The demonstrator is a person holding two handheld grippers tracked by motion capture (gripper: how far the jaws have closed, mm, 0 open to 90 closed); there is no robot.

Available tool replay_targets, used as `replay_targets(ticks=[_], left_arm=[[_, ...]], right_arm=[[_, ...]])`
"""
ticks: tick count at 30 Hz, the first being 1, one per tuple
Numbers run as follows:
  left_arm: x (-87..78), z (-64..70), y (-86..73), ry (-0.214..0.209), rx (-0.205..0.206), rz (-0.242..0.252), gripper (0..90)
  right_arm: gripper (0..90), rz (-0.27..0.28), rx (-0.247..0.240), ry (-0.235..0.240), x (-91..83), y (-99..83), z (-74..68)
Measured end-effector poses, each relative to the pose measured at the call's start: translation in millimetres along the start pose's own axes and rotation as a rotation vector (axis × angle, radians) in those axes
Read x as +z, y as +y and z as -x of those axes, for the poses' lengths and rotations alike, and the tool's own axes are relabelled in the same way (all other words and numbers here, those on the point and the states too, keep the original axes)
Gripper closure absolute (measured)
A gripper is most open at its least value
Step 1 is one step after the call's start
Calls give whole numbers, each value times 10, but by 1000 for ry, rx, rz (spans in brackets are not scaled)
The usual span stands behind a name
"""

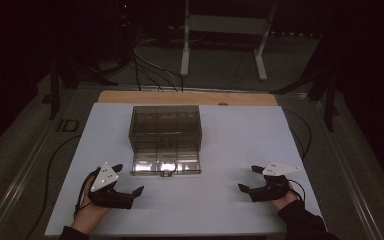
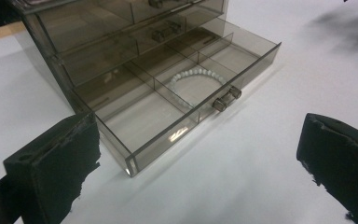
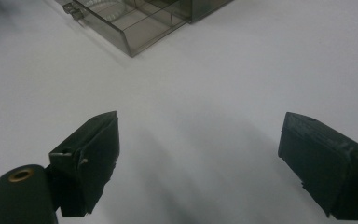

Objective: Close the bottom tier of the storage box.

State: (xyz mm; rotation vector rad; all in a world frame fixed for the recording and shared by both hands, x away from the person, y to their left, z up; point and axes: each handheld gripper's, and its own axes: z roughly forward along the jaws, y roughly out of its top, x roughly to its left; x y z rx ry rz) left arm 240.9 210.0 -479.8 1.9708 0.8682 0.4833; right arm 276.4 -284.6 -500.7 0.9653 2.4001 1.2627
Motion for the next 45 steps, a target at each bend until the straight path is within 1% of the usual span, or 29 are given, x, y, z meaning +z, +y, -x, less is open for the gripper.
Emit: replay_targets(ticks=[5,8,9,10,12,14,16,17,19,21,22,23,25,26,27,29,30,32,33,34,36,37,39,41,44,45], left_arm=[[-59,19,62,-4,-8,19,0],[-97,39,127,-4,-19,33,0],[-120,54,175,3,-19,37,0],[-120,54,175,3,-19,37,0],[-136,66,218,1,-33,39,0],[-146,75,237,1,-32,45,0],[-150,98,278,4,-35,35,0],[-156,123,313,-1,-33,45,0],[-160,133,336,4,-32,43,0],[-183,167,401,5,-43,62,0],[-183,167,401,5,-43,62,0],[-196,189,438,2,-45,70,0],[-205,200,454,8,-45,73,0],[-217,225,483,-3,-44,81,0],[-217,225,483,-3,-44,81,0],[-229,266,514,3,-28,87,0],[-230,286,530,-1,-25,84,0],[-229,317,559,6,-27,84,0],[-230,329,571,-3,-27,86,0],[-226,342,582,4,-27,86,0],[-213,367,605,-9,-31,94,0],[-202,377,608,-12,-25,92,0],[-188,383,610,-13,-18,87,0],[-151,385,616,-7,-29,92,0],[-123,391,629,-13,-24,80,0],[-109,400,634,-7,-26,78,0]], right_arm=[[127,5,0,-3,-10,5,3],[127,5,1,-2,-9,7,-2],[128,4,0,-2,-10,8,-3],[128,4,0,-2,-10,8,-3],[127,8,0,-2,-11,8,-1],[127,9,1,-1,-12,8,1],[128,10,1,-1,-14,8,0],[127,10,1,-1,-14,8,1],[127,9,1,-1,-14,10,-1],[127,9,-1,-1,-14,11,-6],[127,9,-1,-1,-14,11,-6],[127,9,0,-1,-16,10,-6],[128,10,0,-1,-17,11,-7],[128,11,-1,0,-17,13,-10],[128,11,-1,0,-17,13,-10],[127,10,-2,0,-15,14,-12],[127,11,-3,1,-16,15,-13],[127,12,-4,2,-16,16,-14],[128,14,-3,4,-17,17,-16],[128,13,-6,3,-18,16,-18],[128,16,-3,5,-21,19,-21],[127,17,-4,4,-21,21,-23],[128,18,-6,5,-23,23,-26],[128,18,-5,5,-22,24,-28],[127,18,-7,5,-20,25,-29],[127,18,-7,5,-19,24,-30]])
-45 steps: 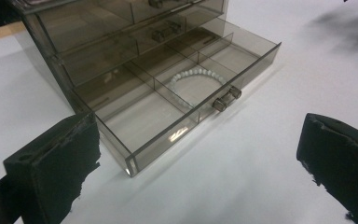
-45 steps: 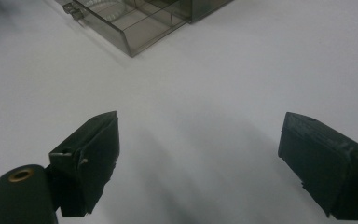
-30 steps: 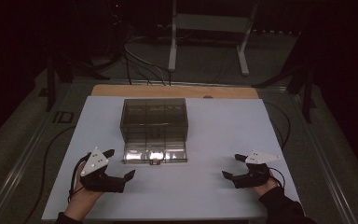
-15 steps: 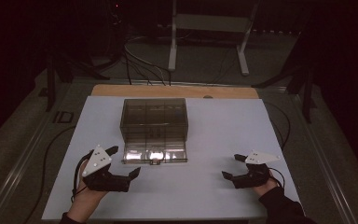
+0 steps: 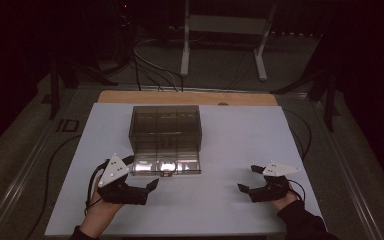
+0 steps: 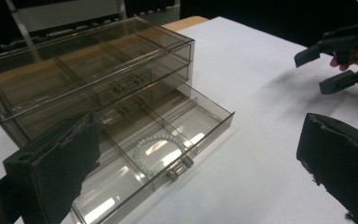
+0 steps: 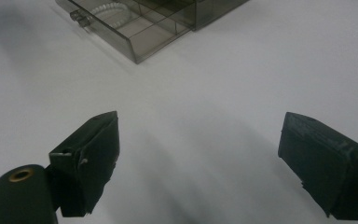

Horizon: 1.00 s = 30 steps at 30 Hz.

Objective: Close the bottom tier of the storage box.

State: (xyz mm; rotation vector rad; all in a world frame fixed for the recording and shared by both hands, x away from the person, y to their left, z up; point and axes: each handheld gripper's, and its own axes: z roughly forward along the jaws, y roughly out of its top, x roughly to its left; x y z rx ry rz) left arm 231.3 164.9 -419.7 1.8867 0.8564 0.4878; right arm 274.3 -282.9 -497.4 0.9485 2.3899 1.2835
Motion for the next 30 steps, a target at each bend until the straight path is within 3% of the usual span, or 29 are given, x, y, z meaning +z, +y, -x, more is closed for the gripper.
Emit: replay_targets(ticks=[7,13,18,25,27,30], left_arm=[[111,61,-24,-19,25,-28,0],[217,97,-89,-39,22,-56,0],[313,101,-159,-52,-5,-72,0],[380,90,-214,-35,-21,-78,0],[387,82,-225,-41,-44,-82,0],[419,100,-250,-31,-36,-117,0]], right_arm=[[127,1,0,3,-3,2,-5],[127,1,-2,4,0,3,-8],[127,1,0,5,-5,3,-8],[128,2,-3,6,-9,6,-13],[127,2,-4,7,-8,7,-15],[127,1,-4,8,-8,8,-16]])
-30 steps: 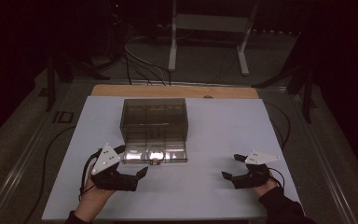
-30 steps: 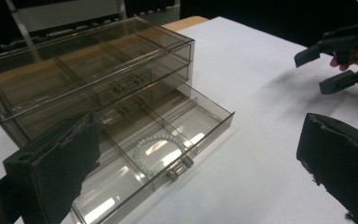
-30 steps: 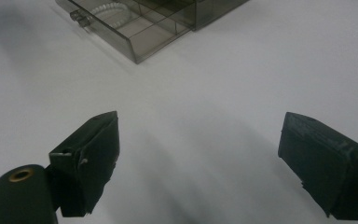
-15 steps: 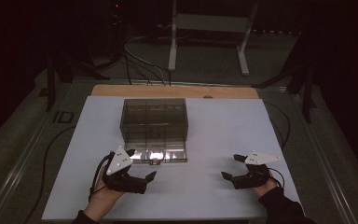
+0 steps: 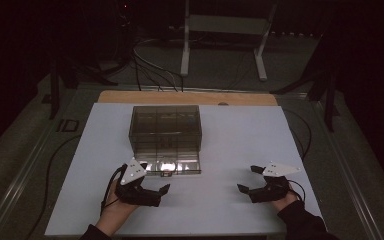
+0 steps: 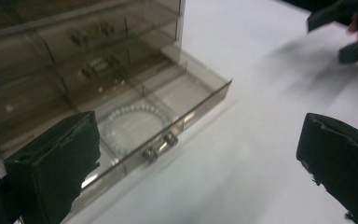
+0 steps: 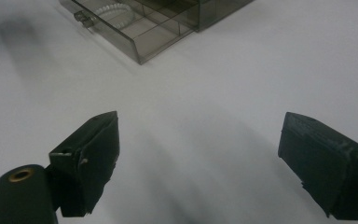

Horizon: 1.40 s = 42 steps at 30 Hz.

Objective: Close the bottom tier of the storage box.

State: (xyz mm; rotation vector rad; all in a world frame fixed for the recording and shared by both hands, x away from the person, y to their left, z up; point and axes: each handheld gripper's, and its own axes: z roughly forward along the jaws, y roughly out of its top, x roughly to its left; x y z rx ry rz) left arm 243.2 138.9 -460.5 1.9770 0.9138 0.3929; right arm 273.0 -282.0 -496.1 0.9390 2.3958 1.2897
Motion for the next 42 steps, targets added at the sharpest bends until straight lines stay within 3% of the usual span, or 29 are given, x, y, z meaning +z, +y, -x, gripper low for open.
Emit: replay_targets(ticks=[4,10,21,27,30,35,36,39,40,42], left_arm=[[48,22,-32,6,14,-34,0],[71,-2,-60,14,-5,-43,0],[138,-11,-113,38,8,-82,1],[172,-19,-151,55,17,-97,55],[181,-28,-170,74,23,-103,145],[176,-44,-178,90,28,-110,215],[177,-44,-186,102,33,-110,290],[179,-54,-191,119,33,-118,344],[179,-68,-200,128,37,-121,421],[182,-72,-205,126,37,-126,493]], right_arm=[[128,0,0,2,1,0,-2],[128,-1,-1,6,8,1,-8],[129,-5,-1,12,13,0,-16],[130,-5,3,12,15,-4,-10],[130,-8,1,12,16,-5,-15],[131,-9,-1,11,22,-8,-12],[131,-9,1,12,20,-7,-11],[131,-9,0,10,16,-6,-15],[131,-11,-2,10,18,-8,-15],[131,-11,-2,10,19,-8,-15]])
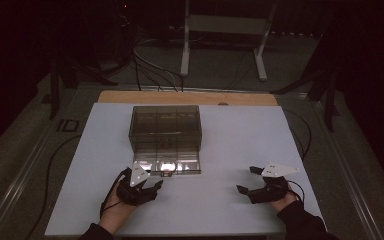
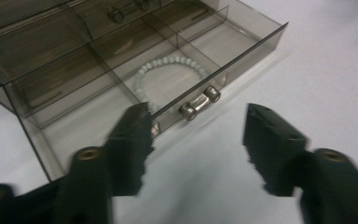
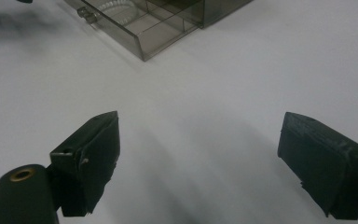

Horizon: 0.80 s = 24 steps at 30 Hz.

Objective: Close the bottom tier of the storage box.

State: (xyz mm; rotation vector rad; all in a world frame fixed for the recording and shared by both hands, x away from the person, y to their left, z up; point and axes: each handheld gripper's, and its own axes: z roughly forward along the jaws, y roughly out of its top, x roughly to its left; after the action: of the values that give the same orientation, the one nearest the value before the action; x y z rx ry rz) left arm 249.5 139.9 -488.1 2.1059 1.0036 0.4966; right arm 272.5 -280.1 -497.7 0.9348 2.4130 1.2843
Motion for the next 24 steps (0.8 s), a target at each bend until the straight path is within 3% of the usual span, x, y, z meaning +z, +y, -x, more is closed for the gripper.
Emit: replay_targets(ticks=[10,24], left_arm=[[26,-21,-19,-25,13,-21,755],[81,-77,3,-34,0,-24,863]], right_arm=[[132,0,-5,-1,3,1,-4],[132,-6,-8,2,7,4,-14]])
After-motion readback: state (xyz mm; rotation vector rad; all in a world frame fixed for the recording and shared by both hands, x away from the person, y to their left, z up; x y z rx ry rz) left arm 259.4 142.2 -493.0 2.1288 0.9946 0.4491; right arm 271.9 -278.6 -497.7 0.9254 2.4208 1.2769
